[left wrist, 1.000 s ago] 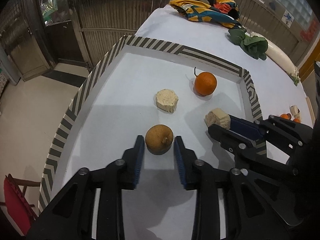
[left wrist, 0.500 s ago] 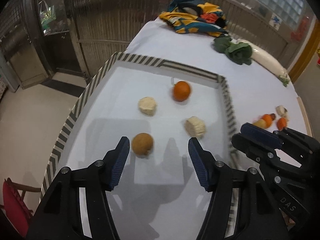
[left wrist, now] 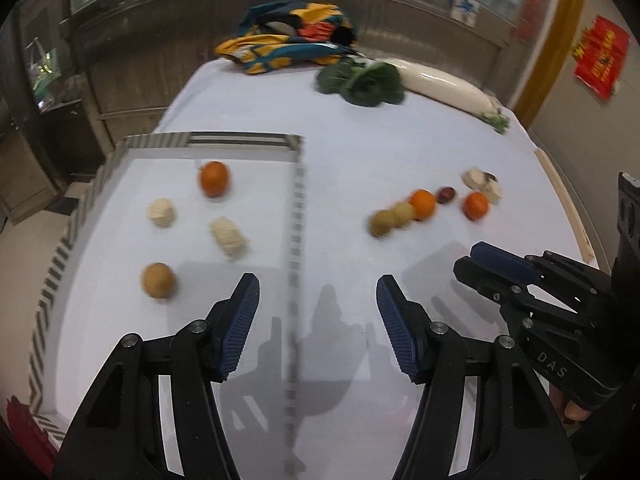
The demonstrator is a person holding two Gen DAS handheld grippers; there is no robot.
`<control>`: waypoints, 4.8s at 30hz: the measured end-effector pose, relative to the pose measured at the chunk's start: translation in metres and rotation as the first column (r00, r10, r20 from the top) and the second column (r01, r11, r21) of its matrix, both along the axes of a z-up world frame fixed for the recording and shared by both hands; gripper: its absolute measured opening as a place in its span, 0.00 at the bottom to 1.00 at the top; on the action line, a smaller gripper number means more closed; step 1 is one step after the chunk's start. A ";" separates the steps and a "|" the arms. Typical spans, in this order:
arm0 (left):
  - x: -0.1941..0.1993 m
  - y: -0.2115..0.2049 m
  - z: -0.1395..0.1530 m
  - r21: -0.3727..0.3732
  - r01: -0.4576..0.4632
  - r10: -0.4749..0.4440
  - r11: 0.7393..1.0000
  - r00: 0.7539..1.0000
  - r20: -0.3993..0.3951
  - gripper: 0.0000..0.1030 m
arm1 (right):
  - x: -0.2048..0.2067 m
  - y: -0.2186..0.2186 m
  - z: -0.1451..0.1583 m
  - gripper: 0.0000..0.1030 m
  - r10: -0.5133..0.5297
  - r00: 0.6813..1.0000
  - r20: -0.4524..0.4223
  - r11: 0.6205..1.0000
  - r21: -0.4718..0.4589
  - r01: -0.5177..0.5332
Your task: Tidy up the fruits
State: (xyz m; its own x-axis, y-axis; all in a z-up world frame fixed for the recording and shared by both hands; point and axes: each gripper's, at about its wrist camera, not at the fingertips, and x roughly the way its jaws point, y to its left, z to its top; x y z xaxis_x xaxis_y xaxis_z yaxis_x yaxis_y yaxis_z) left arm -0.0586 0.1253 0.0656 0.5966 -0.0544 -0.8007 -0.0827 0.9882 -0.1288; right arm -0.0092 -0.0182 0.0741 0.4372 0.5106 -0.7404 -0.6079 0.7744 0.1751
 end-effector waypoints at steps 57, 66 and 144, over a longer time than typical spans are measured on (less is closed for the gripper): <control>0.082 -0.054 -0.046 0.057 0.098 -0.095 0.994 0.995 -0.041 0.23 | 0.092 -0.081 -0.042 0.31 -0.146 0.988 -0.047 0.989 -0.035 0.144; 0.054 -0.046 -0.035 0.049 0.079 -0.078 0.996 0.997 -0.013 0.23 | 0.064 -0.079 -0.028 0.31 -0.153 0.988 -0.007 0.988 -0.025 0.152; -0.039 0.135 -0.021 0.050 -0.249 0.246 0.967 0.968 0.048 0.23 | -0.046 0.131 0.003 0.31 0.234 0.971 0.053 0.972 -0.026 -0.233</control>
State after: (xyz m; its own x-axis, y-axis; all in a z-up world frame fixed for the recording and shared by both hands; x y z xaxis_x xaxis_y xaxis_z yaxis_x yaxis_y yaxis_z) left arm -0.0975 0.2602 0.0450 0.6183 0.1426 -0.7729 -0.3214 0.9433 -0.0831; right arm -0.0551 0.1125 0.0769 0.3482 0.5892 -0.7291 -0.7809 0.6126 0.1222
